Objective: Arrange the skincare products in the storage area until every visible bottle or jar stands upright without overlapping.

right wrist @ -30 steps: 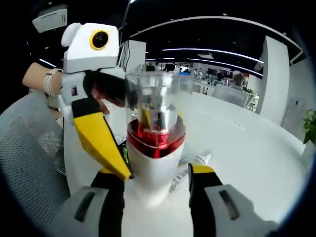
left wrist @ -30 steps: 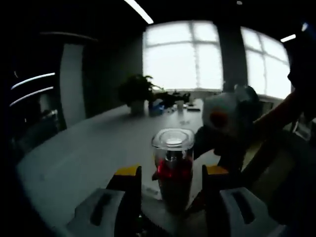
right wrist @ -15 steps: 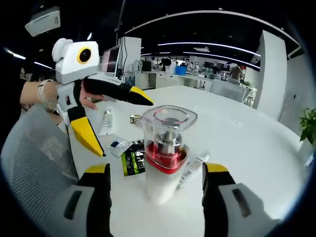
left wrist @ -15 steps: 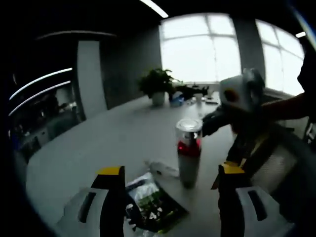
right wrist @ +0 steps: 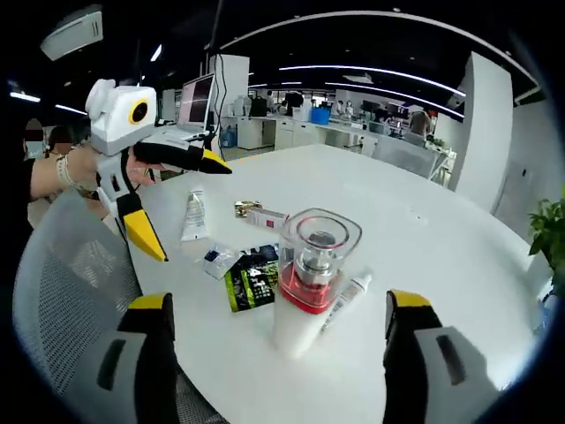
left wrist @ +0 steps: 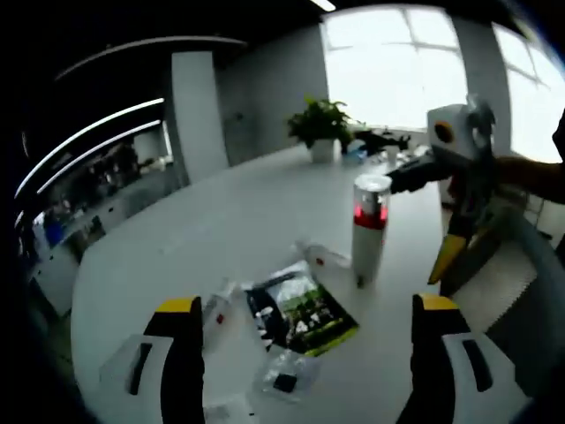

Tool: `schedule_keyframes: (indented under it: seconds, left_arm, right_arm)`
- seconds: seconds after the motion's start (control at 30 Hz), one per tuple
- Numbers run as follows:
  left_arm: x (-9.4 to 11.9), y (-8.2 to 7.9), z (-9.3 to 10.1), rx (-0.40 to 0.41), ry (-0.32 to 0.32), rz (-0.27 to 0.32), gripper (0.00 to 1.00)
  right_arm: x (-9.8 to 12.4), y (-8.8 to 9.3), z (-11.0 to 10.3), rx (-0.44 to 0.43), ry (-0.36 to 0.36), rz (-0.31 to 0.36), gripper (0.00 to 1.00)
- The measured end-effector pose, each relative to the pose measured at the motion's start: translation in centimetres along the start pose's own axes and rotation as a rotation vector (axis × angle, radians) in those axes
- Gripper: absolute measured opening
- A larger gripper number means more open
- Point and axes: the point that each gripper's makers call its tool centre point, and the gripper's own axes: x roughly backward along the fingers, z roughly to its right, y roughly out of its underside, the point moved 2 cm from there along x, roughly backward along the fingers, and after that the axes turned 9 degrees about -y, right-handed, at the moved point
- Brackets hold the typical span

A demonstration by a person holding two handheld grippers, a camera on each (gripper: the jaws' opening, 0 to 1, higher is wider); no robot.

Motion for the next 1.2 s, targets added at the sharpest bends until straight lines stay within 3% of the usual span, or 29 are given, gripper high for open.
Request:
schedule_keyframes:
  seconds: [0.27,0.4,0.47,0.63,0.9,1.03,1.1,1.2]
  left_arm:
    - [2.5,1.8,-1.9,0.017,-0.066,-0.028,0.97]
    - [3.9,2.4,-3.9,0.092,-0.136,-0.014,0.97]
    - [4.3,3.3,-4.9,0.118,-0.157,-0.04,0.97]
    - [5.4,4.8,-7.3,0.083,-0.197,-0.082,0.97]
    - [6.2,6.9,-10.2,0.045,-0.204,-0.148,0.97]
    - [6.3,7.2,-11.5,0.026,-0.207,-0.157,0.97]
    - [6.1,7.3,-11.9,0.014,-0.192,-0.166,0.97]
    - [5.9,7.9,-12.3,-0.042,-0.144,-0.205,0.97]
  right_arm:
    - [0.4,-0.5,-0.5,-0.01,-0.01,-0.004,1.0]
    - [0.5,-0.6,-0.5,0.002,-0.002,-0.012,1.0]
    - [0.6,-0.7,-0.5,0.001,-0.008,-0.018,1.0]
    - [1.0,-1.0,-0.2,0.003,0.013,-0.012,1.0]
    - [2.4,-3.2,0.2,0.043,0.061,0.016,1.0]
    - [3.2,-5.3,0.2,0.031,0.065,0.073,0.99]
    - [3.3,-5.8,0.0,0.01,0.048,0.088,0.97]
    - [3.4,-6.0,0.2,-0.002,0.08,0.095,0.91]
